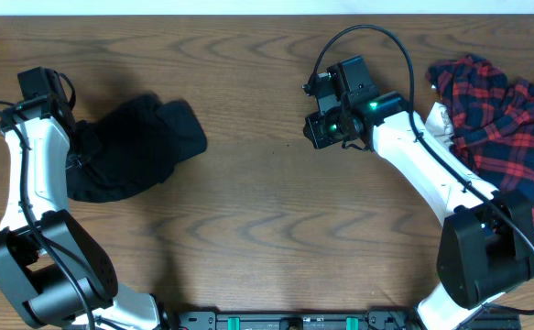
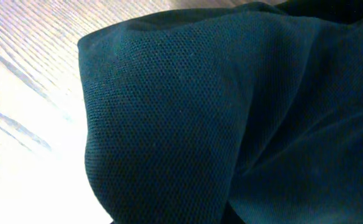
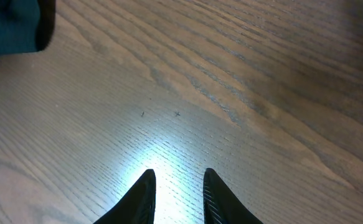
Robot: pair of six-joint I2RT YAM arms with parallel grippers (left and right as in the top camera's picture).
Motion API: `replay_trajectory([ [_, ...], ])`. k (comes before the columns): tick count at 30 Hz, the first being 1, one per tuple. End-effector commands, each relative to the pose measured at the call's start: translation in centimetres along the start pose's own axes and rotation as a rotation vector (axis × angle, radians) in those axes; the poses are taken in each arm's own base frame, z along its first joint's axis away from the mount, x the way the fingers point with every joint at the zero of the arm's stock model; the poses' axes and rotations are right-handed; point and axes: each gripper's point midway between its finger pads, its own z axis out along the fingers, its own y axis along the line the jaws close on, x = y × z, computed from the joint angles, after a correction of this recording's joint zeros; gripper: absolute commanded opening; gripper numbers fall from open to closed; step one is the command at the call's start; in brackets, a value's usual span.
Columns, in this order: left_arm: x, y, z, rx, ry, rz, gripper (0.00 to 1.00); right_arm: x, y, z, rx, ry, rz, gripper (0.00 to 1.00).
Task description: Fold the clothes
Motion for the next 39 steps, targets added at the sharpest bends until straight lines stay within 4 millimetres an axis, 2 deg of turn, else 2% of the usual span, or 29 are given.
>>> replay_trajectory([
  [1, 0.3, 0.2, 0.3, -0.004, 0.008, -0.02, 0.06, -0.6, -0.1, -0.7, 0.008, -0.02, 0.005, 0.25],
  [7, 0.3, 0.3, 0.3, -0.012, 0.007, -0.041, 0.06, -0.6, -0.1, -0.7, 0.008, -0.02, 0.006, 0.24],
  [12, 0.2, 2.8, 0.1, -0.151, -0.018, -0.154, 0.06, -0.4, -0.2, -0.7, 0.01, -0.012, 0.003, 0.24],
  [14, 0.3, 3.2, 0.0, -0.174, -0.02, -0.192, 0.06, -0.3, -0.4, -0.7, 0.022, -0.007, 0.005, 0.24],
  [18, 0.3, 3.0, 0.1, -0.163, -0.02, -0.2, 0.06, -0.2, -0.5, -0.7, 0.031, -0.005, 0.006, 0.24],
  [20, 0.2, 2.2, -0.1, -0.114, -0.016, -0.203, 0.06, -0.2, -0.6, -0.7, 0.032, -0.005, 0.006, 0.24],
  [22, -0.5, 0.5, -0.8, -0.009, -0.028, -0.203, 0.06, -0.2, -0.6, -0.7, 0.032, -0.005, 0.006, 0.24],
  [24, -1.8, -1.6, -2.3, 0.124, -0.077, -0.167, 0.06, -0.2, -0.6, -0.7, 0.032, -0.005, 0.006, 0.24],
  [26, -3.3, -3.7, -4.7, 0.253, -0.152, -0.146, 0.06, -0.2, -0.6, -0.7, 0.032, -0.006, 0.006, 0.24],
  [28, -4.7, -6.4, -8.3, 0.415, -0.25, -0.106, 0.06, -0.3, -0.6, -0.7, 0.032, -0.008, 0.005, 0.24],
  [30, -5.4, -8.7, -11.7, 0.552, -0.326, -0.066, 0.06, -0.3, -0.5, -0.7, 0.032, -0.008, 0.005, 0.24],
  [33, -5.4, -11.4, -16.2, 0.689, -0.421, 0.003, 0.06, -0.3, -0.6, -0.7, 0.032, -0.009, 0.005, 0.24],
  [39, -3.4, -16.1, -22.6, 0.827, -0.541, 0.13, 0.06, -0.3, -0.6, -0.7, 0.032, -0.009, 0.005, 0.24],
])
